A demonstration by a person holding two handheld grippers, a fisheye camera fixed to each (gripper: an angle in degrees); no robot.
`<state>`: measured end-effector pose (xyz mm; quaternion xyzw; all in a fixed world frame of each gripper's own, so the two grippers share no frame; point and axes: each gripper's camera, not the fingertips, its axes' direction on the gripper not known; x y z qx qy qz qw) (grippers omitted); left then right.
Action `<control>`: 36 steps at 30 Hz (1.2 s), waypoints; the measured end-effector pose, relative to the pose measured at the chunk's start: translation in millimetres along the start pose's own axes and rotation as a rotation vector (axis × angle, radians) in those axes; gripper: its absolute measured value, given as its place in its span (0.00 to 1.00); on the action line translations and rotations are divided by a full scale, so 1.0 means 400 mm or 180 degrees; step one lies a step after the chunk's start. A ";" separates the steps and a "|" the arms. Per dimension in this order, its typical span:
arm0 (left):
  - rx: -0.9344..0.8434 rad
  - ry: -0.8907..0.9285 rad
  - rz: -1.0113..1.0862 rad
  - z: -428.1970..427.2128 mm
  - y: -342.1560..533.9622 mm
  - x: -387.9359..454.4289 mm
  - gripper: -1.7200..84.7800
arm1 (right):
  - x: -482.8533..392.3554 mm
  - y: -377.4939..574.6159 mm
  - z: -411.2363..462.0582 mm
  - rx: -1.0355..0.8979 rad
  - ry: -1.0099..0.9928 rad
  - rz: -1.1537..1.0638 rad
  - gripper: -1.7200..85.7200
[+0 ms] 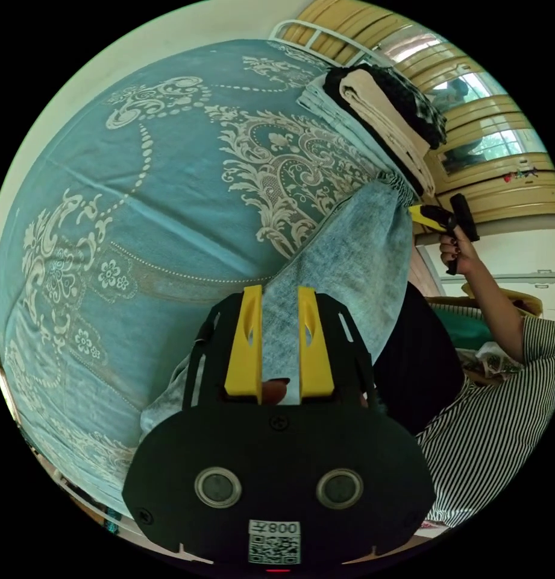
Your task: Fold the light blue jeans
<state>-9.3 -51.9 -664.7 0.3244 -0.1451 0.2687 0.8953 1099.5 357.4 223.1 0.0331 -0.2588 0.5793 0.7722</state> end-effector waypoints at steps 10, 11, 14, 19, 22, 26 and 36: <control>0.0043 -0.0131 0.0113 -0.031 0.014 -0.027 0.04 | 0.003 0.007 0.009 -0.0019 -0.0011 -0.0030 0.04; 0.0098 -0.0125 0.0072 -0.031 0.025 -0.034 0.04 | 0.002 0.011 0.010 -0.0013 -0.0022 -0.0037 0.04; 0.0175 -0.0099 -0.0058 -0.022 0.046 -0.051 0.04 | 0.004 0.020 0.015 -0.0003 -0.0068 -0.0031 0.04; 0.0311 -0.0136 -0.0152 -0.029 0.081 -0.072 0.04 | -0.004 0.035 0.026 -0.0002 -0.0146 -0.0024 0.04; 0.0478 -0.0082 -0.0230 -0.036 0.124 -0.091 0.04 | -0.027 0.045 0.032 -0.0001 -0.0177 -0.0095 0.04; 0.0455 -0.0040 -0.0325 -0.002 0.164 -0.121 0.04 | -0.066 0.059 0.057 -0.0045 -0.0089 -0.0246 0.04; 0.0792 0.0039 -0.0401 0.029 0.296 -0.188 0.04 | -0.162 0.123 0.118 0.0095 -0.0013 -0.0518 0.04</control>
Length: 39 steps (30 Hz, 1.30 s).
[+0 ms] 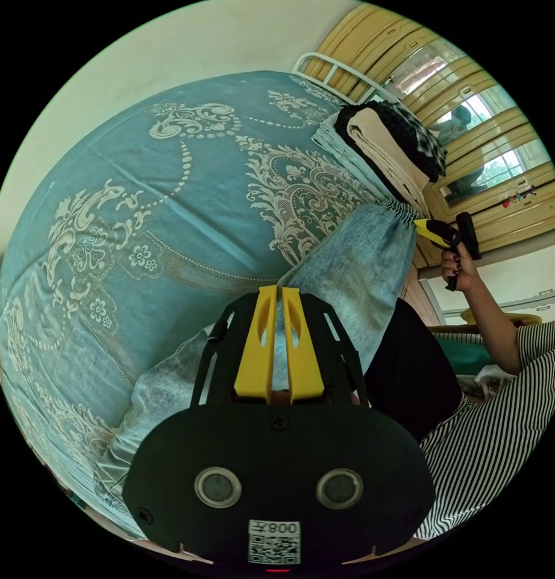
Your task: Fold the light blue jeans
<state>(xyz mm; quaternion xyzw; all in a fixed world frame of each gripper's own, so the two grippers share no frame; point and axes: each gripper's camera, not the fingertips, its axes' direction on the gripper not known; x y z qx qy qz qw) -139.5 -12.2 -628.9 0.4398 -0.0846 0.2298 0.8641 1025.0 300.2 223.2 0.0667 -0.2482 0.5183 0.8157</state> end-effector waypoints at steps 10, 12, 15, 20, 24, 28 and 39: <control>-0.0337 -0.0207 0.0090 0.100 0.111 -0.080 0.04 | -0.016 0.050 0.131 -0.0160 0.0147 0.0292 0.03; -0.0384 -0.0223 0.0106 0.124 0.147 -0.103 0.04 | -0.021 0.073 0.151 -0.0072 -0.0045 0.0428 0.03; -0.0401 -0.0180 0.0056 0.148 0.200 -0.140 0.04 | -0.055 0.103 0.169 0.0016 0.0048 0.0458 0.03; -0.0327 -0.0165 0.0007 0.167 0.300 -0.196 0.05 | -0.152 0.160 0.179 0.0329 0.0326 0.0378 0.02; -0.0093 -0.0169 -0.0211 0.156 0.422 -0.257 0.05 | -0.302 0.170 0.299 -0.0025 0.0691 -0.0194 0.02; 0.0172 -0.0180 -0.0545 0.111 0.569 -0.336 0.05 | -0.345 0.167 0.463 -0.0622 0.1189 -0.0281 0.02; 0.0925 -0.0344 -0.2539 -0.044 1.490 -0.663 0.09 | -0.671 0.310 0.723 -0.0649 0.1783 -0.1017 0.02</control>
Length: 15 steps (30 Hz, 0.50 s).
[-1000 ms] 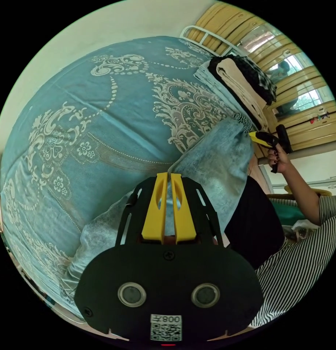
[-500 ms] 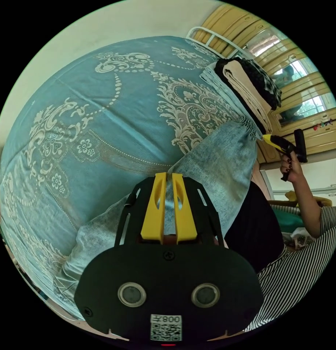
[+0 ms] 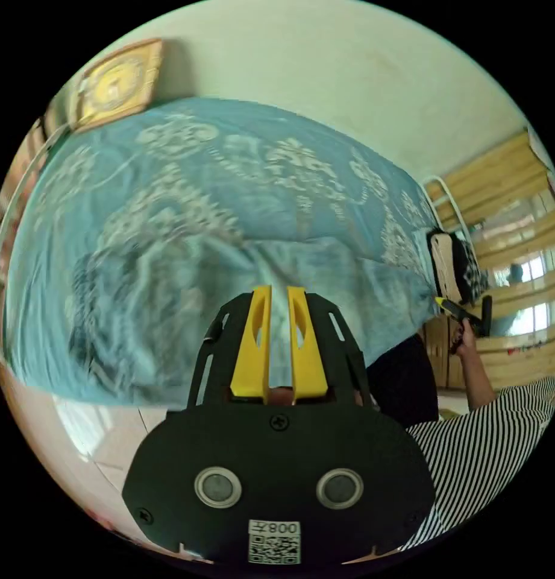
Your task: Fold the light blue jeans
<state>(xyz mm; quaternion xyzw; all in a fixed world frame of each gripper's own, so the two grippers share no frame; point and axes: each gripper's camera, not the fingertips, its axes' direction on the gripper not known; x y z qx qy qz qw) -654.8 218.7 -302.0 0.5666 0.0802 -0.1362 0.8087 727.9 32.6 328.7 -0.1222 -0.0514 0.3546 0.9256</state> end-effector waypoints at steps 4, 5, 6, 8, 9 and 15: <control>0.0330 -0.0025 -0.0935 -0.049 0.162 -0.283 0.12 | -0.214 -0.009 0.071 -0.0115 -0.0333 -0.0490 0.02; 0.0423 0.0061 -0.1204 -0.051 0.209 -0.367 0.12 | -0.296 -0.015 0.107 -0.0219 -0.0499 -0.0690 0.02; 0.0506 0.0163 -0.1421 -0.047 0.250 -0.440 0.13 | -0.384 -0.022 0.148 -0.0356 -0.0663 -0.0928 0.02; 0.0617 0.0355 -0.1542 -0.033 0.293 -0.528 0.14 | -0.522 -0.031 0.209 -0.0546 -0.0839 -0.1263 0.02; 0.0639 0.0464 -0.1539 -0.020 0.310 -0.575 0.14 | -0.617 -0.036 0.247 -0.0664 -0.0966 -0.1499 0.02; 0.0664 0.0724 -0.1508 0.045 0.366 -0.758 0.10 | -1.068 -0.025 0.424 -0.1166 -0.1149 -0.2500 0.04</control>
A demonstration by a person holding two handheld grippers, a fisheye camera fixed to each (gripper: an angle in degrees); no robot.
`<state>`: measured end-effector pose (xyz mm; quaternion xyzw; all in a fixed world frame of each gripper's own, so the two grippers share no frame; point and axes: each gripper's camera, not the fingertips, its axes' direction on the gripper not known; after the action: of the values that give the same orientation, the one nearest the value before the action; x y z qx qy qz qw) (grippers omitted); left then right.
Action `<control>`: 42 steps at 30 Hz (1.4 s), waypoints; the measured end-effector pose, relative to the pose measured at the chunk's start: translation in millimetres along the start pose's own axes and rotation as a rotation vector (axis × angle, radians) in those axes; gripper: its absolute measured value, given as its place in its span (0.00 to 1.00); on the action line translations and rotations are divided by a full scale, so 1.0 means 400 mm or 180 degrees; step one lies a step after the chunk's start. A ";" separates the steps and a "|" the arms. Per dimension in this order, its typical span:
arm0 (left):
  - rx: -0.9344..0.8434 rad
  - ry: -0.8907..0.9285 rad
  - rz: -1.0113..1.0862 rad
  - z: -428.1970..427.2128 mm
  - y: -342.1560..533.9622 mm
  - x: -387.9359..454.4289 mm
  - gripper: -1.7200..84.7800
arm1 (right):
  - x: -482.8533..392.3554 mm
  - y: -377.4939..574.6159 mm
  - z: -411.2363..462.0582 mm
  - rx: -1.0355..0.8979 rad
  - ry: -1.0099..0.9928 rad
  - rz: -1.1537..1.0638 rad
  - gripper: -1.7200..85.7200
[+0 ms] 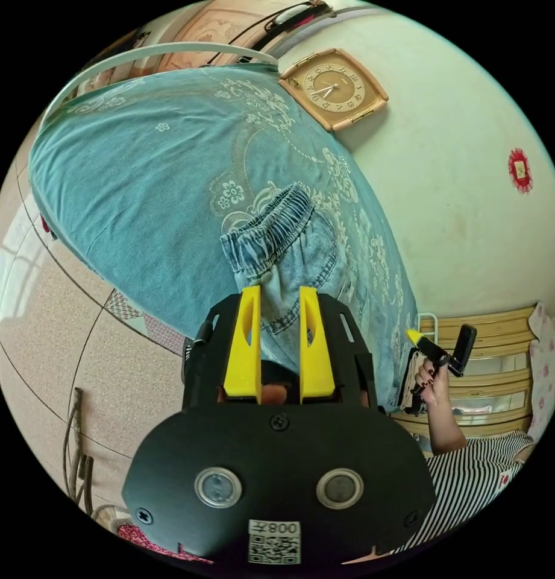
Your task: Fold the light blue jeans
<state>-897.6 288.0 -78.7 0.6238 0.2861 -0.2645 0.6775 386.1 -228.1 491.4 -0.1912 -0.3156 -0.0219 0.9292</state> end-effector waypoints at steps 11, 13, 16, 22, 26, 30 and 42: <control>0.0250 0.0181 0.0166 -0.069 -0.028 -0.271 0.02 | -0.258 -0.362 0.386 -0.0806 0.0169 -0.0663 0.04; 0.0225 0.0212 0.0078 -0.062 -0.022 -0.327 0.02 | -0.280 -0.403 0.429 -0.0845 0.0190 -0.0669 0.04; 0.0219 0.0522 -0.0183 -0.046 -0.022 -0.414 0.02 | -0.308 -0.461 0.499 -0.0918 0.0339 -0.0668 0.03; 0.0510 0.0298 0.0046 -0.122 -0.007 -0.472 0.03 | -0.314 -0.542 0.618 -0.1101 0.0526 -0.0493 0.02; 0.0626 -0.0027 0.0608 -0.161 -0.045 -0.423 0.03 | -0.327 -0.581 0.661 -0.1124 0.0565 -0.0501 0.02; 0.0322 -0.0142 0.1223 -0.094 -0.142 -0.345 0.03 | -0.342 -0.599 0.666 -0.0998 0.0548 -0.0477 0.02; -0.0354 -0.0683 0.1338 0.048 -0.382 -0.342 0.13 | -0.376 -0.546 0.693 -0.1040 0.0216 -0.0687 0.02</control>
<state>-1101.2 256.7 -85.5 0.5997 0.0905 -0.1663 0.7775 70.3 -340.0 678.4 -0.3035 -0.2951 -0.1787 0.8882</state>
